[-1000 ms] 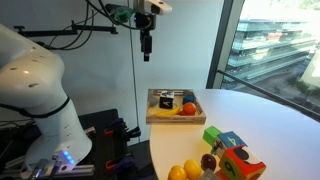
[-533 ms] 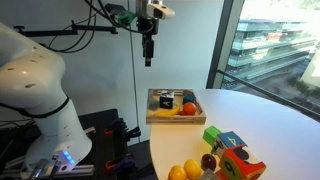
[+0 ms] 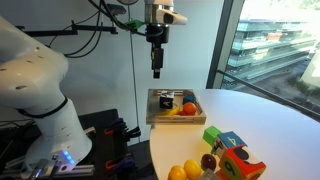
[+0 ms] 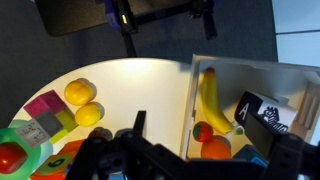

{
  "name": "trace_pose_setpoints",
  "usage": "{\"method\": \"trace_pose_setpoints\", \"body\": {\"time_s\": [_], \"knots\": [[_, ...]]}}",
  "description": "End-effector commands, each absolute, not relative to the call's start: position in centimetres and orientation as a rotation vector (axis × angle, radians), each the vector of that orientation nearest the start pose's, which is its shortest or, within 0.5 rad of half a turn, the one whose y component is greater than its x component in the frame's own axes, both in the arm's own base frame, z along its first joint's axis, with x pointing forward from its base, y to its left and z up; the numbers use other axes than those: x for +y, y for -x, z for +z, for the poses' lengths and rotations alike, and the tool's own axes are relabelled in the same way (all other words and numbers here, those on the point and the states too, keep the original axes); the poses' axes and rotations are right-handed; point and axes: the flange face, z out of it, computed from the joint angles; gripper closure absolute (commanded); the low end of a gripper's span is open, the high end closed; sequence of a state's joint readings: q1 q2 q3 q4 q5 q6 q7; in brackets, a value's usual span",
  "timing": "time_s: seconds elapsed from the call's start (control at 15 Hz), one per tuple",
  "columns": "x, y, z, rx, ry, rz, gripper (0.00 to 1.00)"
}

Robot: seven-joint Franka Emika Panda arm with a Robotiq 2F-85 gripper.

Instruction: Pick up the soft block with the number six on it and put it in the wooden tray

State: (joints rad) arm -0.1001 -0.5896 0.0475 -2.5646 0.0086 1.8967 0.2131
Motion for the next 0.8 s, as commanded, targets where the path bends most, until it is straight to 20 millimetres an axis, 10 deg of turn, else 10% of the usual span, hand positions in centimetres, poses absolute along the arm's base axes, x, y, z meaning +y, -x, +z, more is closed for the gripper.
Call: {"method": "trace_pose_setpoints", "body": {"time_s": [0.0,0.73], "knots": [[-4.8,-36.7,44.6,0.547,3.174,0.094,0.0],[-13.7,-39.4,42.1,0.798,3.158,-0.079,0.0]]}}
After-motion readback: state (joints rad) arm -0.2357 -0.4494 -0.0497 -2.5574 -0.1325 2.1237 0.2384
